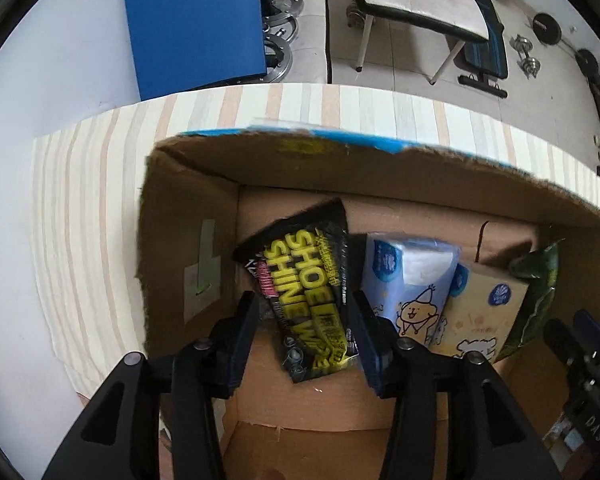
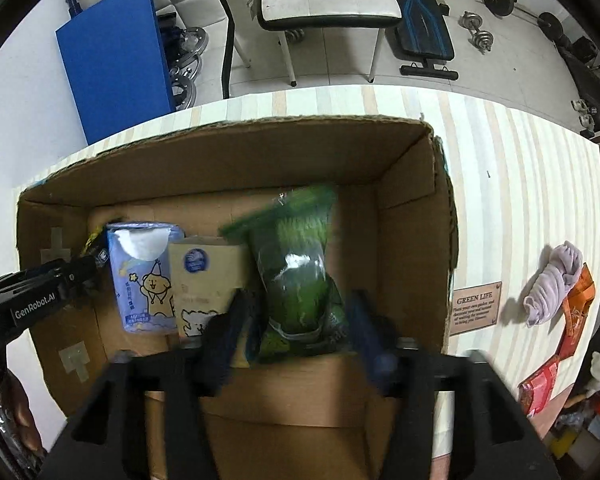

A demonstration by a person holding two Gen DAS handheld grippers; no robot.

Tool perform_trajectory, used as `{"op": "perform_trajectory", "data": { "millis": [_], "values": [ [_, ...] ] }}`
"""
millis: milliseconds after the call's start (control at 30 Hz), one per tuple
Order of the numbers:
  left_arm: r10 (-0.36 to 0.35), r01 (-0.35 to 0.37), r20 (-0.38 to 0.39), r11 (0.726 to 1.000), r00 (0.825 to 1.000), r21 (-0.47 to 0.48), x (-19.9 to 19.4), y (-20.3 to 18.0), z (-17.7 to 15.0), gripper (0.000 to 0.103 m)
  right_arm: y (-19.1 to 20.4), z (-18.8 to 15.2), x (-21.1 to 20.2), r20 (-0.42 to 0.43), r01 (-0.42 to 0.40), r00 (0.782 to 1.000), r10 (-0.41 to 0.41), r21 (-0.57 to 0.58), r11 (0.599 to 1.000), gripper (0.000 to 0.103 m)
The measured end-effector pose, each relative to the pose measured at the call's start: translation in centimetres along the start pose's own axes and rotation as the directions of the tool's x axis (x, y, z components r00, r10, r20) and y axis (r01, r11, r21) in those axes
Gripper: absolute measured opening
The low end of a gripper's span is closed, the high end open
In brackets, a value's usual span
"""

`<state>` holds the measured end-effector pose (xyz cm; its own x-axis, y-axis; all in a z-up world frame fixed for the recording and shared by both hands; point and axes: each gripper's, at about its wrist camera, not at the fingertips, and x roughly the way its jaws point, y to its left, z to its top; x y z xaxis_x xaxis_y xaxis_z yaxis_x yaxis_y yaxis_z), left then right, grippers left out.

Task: Organize soft objects
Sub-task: 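Lower both bags into the box beside the tissue packs and release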

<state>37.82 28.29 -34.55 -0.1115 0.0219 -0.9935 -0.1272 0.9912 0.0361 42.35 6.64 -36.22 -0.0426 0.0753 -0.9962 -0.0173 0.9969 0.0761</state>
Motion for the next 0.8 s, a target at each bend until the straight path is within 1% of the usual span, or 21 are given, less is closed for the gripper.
{"op": "perform_trajectory", "data": {
  "millis": [33, 167, 200, 233, 267, 300, 333, 367, 400, 433, 467, 633, 700, 800],
  "values": [
    [0.004, -0.004, 0.007, 1.000, 1.000, -0.001, -0.3, 0.1, -0.1, 0.044, 0.0, 0.0, -0.1, 0.003, -0.002, 1.000, 0.002, 0.000, 1.000, 0.070],
    [-0.008, 0.008, 0.032, 1.000, 0.999, -0.003, -1.5, 0.4, -1.0, 0.045, 0.1, -0.4, -0.7, 0.009, -0.007, 1.000, 0.007, -0.007, 1.000, 0.071],
    [-0.011, 0.011, 0.039, 1.000, 0.999, -0.004, -1.8, 0.5, -1.3, 0.046, 0.2, -0.7, -0.8, 0.007, -0.009, 1.000, 0.009, -0.014, 1.000, 0.073],
    [-0.012, 0.012, 0.051, 1.000, 0.999, -0.003, -2.2, 0.5, -1.7, 0.048, 0.2, -1.0, -1.0, 0.008, -0.009, 1.000, 0.009, -0.019, 1.000, 0.076],
    [-0.013, 0.013, 0.064, 1.000, 0.998, -0.004, -2.6, 0.6, -2.1, 0.055, 0.3, -1.3, -1.2, 0.009, -0.012, 1.000, 0.012, -0.023, 1.000, 0.081],
    [-0.015, 0.016, 0.078, 1.000, 0.997, -0.008, -2.8, 0.7, -2.5, 0.071, 0.5, -1.9, -1.6, 0.011, -0.018, 1.000, 0.018, -0.033, 0.999, 0.082],
    [-0.017, 0.019, 0.097, 1.000, 0.995, -0.016, -3.2, 0.9, -3.0, 0.079, 0.6, -2.3, -1.7, 0.011, -0.022, 1.000, 0.023, -0.040, 0.999, 0.084],
    [-0.020, 0.023, 0.114, 1.000, 0.993, -0.020, -3.5, 1.0, -3.6, 0.092, 0.8, -2.7, -1.8, 0.010, -0.026, 1.000, 0.027, -0.048, 0.999, 0.086],
    [-0.023, 0.026, 0.128, 0.999, 0.991, -0.023, -3.9, 1.0, -4.2, 0.096, 0.9, -3.1, -2.0, 0.009, -0.030, 0.999, 0.030, -0.055, 0.998, 0.089],
    [-0.015, 0.019, 0.139, 0.999, 0.990, -0.028, -4.1, 1.2, -5.1, 0.097, 1.1, -3.7, -2.1, 0.008, -0.036, 0.999, 0.037, -0.068, 0.997, 0.097],
    [-0.010, 0.015, 0.145, 0.999, 0.989, -0.030, -4.2, 1.2, -5.6, 0.099, 1.3, -4.2, -2.2, 0.011, -0.039, 0.999, 0.040, -0.081, 0.996, 0.102],
    [-0.004, 0.010, 0.190, 0.999, 0.982, -0.031, -5.3, 0.9, -9.1, 0.100, 1.6, -6.9, -3.5, 0.055, -0.025, 0.998, 0.031, -0.115, 0.993, 0.103],
    [0.015, -0.007, 0.228, 0.999, 0.974, -0.035, -6.0, 0.7, -10.6, 0.100, 1.5, -8.1, -4.2, 0.078, -0.017, 0.997, 0.026, -0.121, 0.992, 0.103],
    [0.029, -0.016, 0.287, 0.999, 0.958, -0.047, -7.1, 0.5, -12.6, 0.100, 1.1, -9.8, -5.1, 0.106, -0.030, 0.993, 0.043, -0.122, 0.992, 0.103]
  ]
}}
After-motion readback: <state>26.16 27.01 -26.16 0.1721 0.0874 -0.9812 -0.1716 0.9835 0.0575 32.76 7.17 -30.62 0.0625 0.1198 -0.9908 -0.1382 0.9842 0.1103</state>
